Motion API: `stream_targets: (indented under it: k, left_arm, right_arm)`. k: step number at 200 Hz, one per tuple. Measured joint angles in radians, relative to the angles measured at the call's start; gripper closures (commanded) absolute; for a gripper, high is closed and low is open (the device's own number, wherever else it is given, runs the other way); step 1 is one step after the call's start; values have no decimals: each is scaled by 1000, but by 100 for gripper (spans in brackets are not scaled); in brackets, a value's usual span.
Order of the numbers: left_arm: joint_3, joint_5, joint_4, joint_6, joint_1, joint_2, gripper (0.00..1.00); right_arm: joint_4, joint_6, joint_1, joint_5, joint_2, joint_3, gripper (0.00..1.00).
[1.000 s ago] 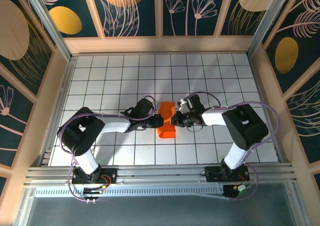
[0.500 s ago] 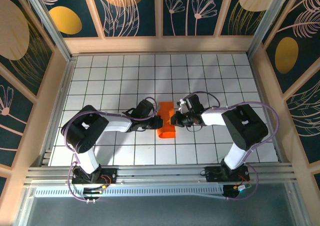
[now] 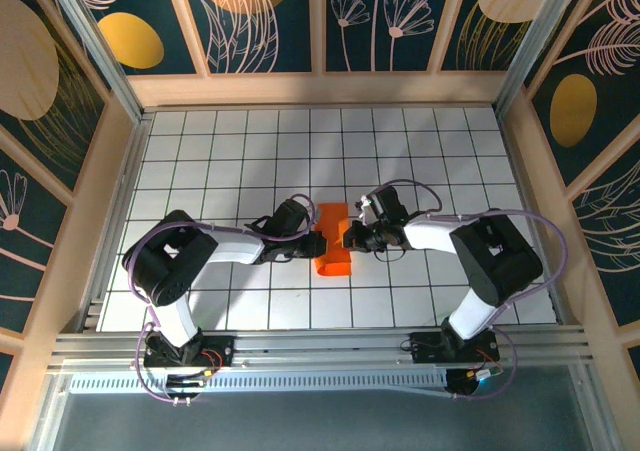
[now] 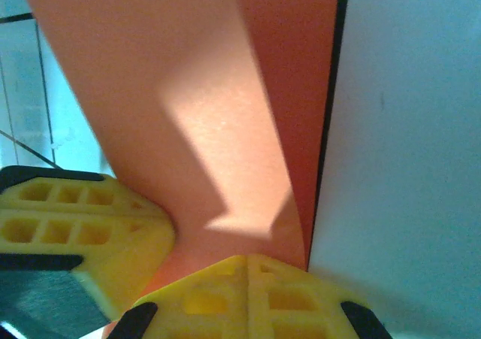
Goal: Fold a paper plane with a square sheet of paper (fold left side to right side)
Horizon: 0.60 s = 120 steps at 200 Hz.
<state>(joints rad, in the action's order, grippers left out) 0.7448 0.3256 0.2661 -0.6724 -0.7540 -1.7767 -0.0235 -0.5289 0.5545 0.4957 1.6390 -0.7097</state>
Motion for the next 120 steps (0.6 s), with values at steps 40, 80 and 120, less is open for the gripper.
stream_targets:
  k: [40, 80, 120]
  left_arm:
    - [1, 0, 0, 0, 0, 0, 97]
    - [1, -2, 0, 0, -2, 0, 97]
    - [1, -4, 0, 0, -2, 0, 97]
  right_arm:
    - [12, 3, 0, -8, -51, -29, 100]
    - [-16, -5, 0, 8, -38, -35, 100]
    - [-64, -14, 11, 30, 37, -71, 100]
